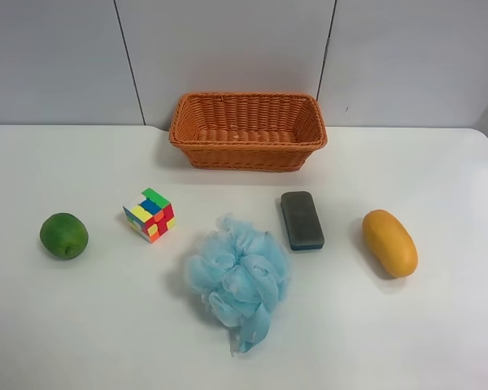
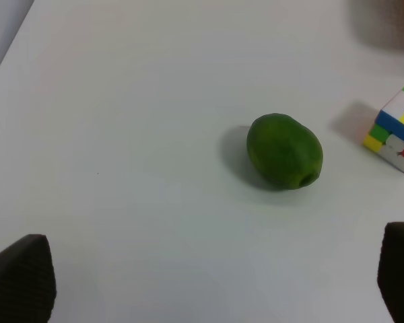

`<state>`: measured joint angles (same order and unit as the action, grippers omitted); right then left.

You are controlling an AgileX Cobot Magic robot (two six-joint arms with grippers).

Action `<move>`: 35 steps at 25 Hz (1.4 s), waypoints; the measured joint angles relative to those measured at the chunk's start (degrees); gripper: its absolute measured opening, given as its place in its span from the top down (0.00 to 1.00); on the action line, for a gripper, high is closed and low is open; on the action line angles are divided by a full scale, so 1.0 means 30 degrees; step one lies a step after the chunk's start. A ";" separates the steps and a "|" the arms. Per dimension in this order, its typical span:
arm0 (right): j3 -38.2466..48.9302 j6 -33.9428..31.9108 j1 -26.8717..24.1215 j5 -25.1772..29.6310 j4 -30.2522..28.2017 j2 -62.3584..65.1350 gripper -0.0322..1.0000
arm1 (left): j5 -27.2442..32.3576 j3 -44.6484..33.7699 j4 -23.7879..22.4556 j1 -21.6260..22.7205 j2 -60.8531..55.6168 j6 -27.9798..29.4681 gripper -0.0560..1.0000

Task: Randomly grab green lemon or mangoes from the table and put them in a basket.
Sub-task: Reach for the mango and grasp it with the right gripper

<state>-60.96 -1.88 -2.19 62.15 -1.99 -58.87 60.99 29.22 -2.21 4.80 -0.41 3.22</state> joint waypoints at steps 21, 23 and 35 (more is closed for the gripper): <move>-0.0746 0.0627 0.3238 -0.3321 0.1021 -1.3009 0.01 | 0.0000 0.0000 0.0000 0.0000 0.0000 0.0000 0.05; -0.0746 0.0627 0.3573 -0.3440 0.1021 -1.3739 0.01 | 0.0000 0.0000 0.0000 0.0000 0.0000 0.0000 0.05; 0.2746 0.0153 0.4217 -0.6758 0.1223 -1.4873 0.01 | 0.0000 0.0000 -0.0016 0.0000 0.0000 0.0000 0.05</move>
<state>-52.72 -1.42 10.46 41.88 1.68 -103.49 60.99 29.22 -2.26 4.80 -0.41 3.22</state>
